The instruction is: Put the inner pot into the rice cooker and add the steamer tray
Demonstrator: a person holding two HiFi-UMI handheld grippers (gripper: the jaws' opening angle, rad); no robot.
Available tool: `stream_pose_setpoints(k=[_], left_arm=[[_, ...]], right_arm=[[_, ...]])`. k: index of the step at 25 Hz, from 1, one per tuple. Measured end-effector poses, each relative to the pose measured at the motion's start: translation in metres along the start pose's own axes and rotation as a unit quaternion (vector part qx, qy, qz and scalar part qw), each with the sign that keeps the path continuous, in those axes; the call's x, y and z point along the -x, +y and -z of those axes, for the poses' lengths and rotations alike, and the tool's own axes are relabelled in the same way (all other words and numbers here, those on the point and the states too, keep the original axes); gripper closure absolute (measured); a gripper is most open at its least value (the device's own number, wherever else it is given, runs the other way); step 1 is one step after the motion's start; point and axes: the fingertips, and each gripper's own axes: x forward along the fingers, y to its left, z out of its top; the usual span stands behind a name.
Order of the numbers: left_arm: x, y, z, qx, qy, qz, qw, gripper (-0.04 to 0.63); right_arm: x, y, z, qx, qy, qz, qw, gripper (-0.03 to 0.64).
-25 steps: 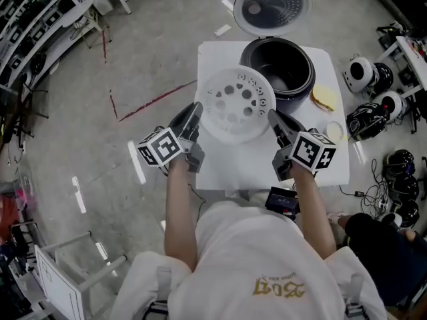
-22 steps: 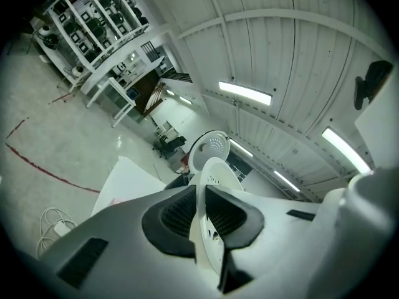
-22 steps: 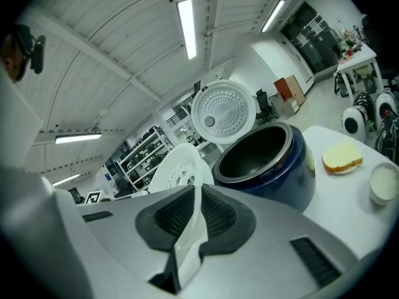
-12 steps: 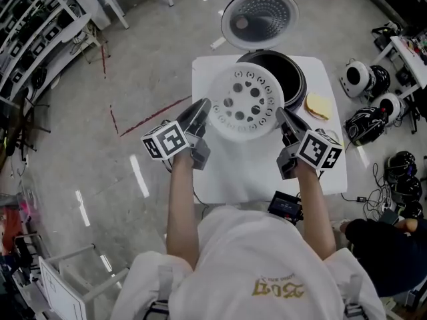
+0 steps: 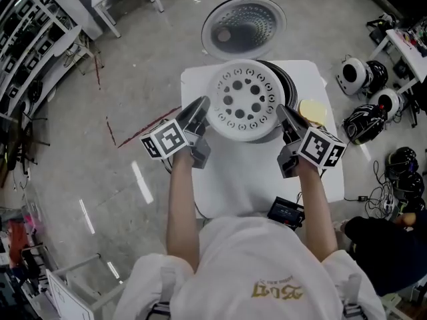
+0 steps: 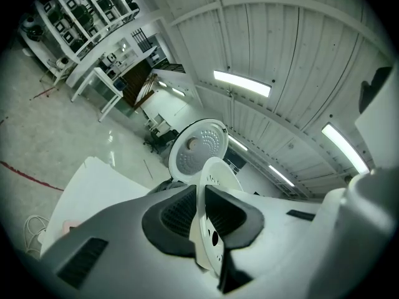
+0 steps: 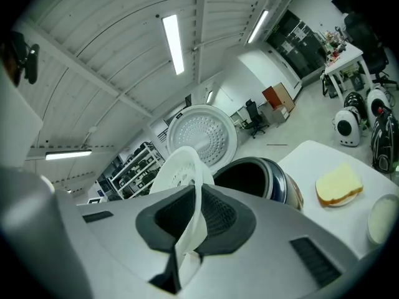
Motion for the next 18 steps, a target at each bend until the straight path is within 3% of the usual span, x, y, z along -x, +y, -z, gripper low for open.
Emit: stream_pose_setpoints(k=[5, 13, 18], left_arm=[[-0.038, 0.003, 0.006, -0.011, 0.022, -0.014, 0.9996, 0.538], [-0.06, 0.011, 0.005, 0.008, 0.024, -0.008, 0.9996, 0.537], [-0.077, 0.015, 0.014, -0.014, 0.039, -0.015, 0.999, 0.535]], right_arm=[[-0.008, -0.024, -0.024, 0.013, -0.009, 0.023, 1.0, 0.583], [-0.024, -0.045, -0.03, 0.001, -0.002, 0.028, 1.0, 0.581], [-0.03, -0.07, -0.03, 0.003, 0.01, 0.037, 0.999, 0.577]])
